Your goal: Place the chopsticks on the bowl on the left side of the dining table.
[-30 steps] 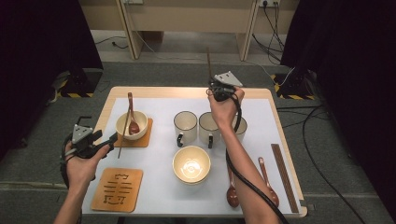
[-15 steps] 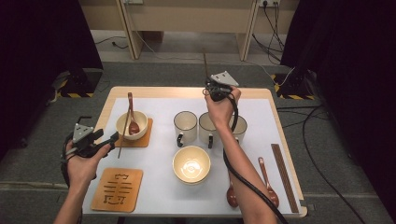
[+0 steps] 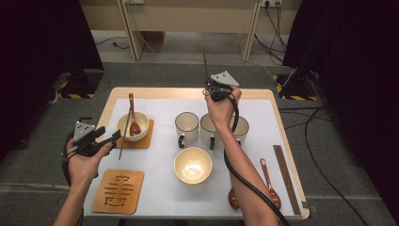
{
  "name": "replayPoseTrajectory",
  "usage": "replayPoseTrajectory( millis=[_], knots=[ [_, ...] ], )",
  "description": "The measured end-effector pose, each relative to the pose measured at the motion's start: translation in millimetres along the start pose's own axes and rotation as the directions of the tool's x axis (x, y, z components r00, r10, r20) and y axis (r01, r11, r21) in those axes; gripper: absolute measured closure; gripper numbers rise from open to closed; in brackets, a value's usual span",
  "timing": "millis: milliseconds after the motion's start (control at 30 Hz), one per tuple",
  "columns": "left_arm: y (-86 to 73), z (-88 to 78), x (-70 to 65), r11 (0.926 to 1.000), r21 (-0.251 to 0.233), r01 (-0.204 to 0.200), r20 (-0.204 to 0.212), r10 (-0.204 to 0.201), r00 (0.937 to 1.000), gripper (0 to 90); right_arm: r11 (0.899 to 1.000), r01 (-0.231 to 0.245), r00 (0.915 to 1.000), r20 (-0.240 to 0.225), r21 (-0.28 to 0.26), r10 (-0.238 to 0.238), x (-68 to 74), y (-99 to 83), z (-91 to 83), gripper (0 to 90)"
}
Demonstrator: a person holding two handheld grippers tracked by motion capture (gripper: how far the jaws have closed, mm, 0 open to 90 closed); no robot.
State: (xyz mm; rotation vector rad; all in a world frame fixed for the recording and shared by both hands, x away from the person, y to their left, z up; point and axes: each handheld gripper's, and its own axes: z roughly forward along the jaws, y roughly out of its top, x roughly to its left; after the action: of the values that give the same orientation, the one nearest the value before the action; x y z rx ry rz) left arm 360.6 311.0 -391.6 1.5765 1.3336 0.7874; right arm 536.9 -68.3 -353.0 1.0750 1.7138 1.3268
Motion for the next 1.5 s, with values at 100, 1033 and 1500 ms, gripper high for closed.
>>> replayPoseTrajectory(
  millis=[100,1033,1500],
  knots=[
    [4.6,3.3,-3.7,0.9999,-0.012,0.0,0.014,0.0,0.9999,37.5,1.0,0.006,1.0,0.0,0.0,-0.006,0.0,0.6,0.9,85.2],
    [61.4,70.4,-63.5,0.9925,-0.082,-0.09,0.155,0.102,0.9827,41.7,1.0,-0.002,0.9996,-0.029,-0.003,0.002,8.1,2.2,5.4,85.3],
    [97.6,108.1,-87.6,0.9874,-0.103,-0.12,0.222,0.141,0.9648,45.3,1.0,-0.001,0.9993,-0.038,-0.008,0.001,13.6,-0.1,3.0,85.2]
  ],
)
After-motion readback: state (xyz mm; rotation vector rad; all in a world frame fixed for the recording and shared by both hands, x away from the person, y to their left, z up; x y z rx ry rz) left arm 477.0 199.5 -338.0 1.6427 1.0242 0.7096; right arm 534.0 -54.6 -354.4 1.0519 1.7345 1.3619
